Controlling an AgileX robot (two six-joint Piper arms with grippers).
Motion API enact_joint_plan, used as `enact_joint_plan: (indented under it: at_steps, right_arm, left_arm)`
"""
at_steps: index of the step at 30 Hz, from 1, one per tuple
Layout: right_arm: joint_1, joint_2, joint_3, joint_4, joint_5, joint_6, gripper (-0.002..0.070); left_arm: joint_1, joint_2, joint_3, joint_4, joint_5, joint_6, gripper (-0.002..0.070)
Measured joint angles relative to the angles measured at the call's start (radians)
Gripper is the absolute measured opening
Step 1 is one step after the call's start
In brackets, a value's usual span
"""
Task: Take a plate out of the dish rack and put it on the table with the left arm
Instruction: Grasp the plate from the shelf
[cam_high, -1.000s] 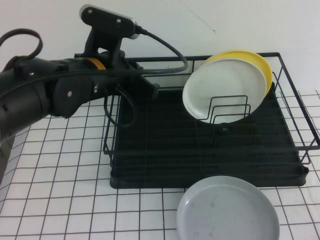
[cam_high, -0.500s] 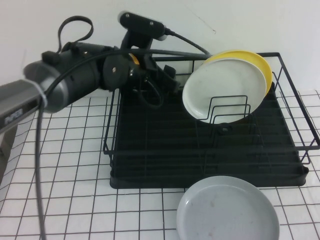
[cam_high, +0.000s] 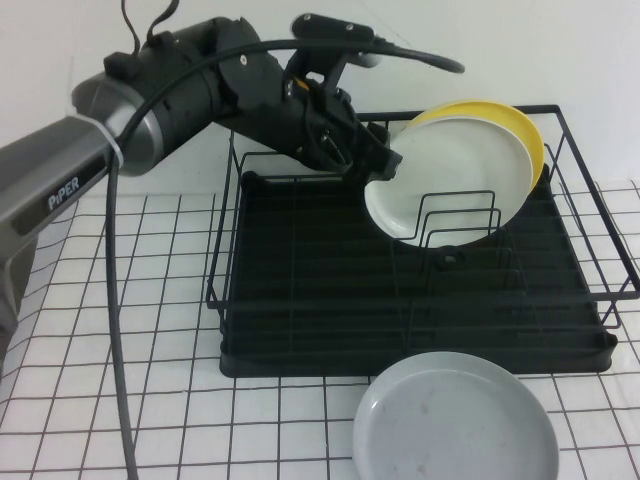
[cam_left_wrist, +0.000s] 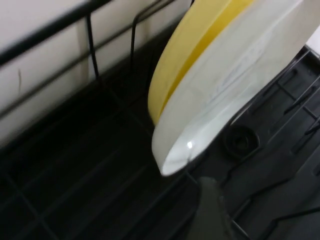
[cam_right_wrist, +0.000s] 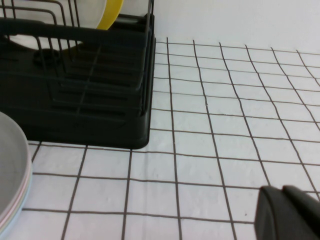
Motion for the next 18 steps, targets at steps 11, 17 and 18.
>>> enact_joint_plan:
  at_steps: [11,17,18]
  right_arm:
    - [0.0,0.0,0.0,0.0,0.0,0.0,-0.0003]
    - [0.0,0.0,0.0,0.0,0.0,0.0,-0.0003]
    - [0.0,0.0,0.0,0.0,0.0,0.0,-0.0003]
  left_arm:
    - [0.0,0.078,-0.015,-0.14,-0.11,0.513,0.0523]
    - [0.0,0.107,-0.015,-0.28,-0.208,0.699,0.0517]
    - [0.0,0.111,-0.015,-0.295,-0.225,0.715,0.0505]
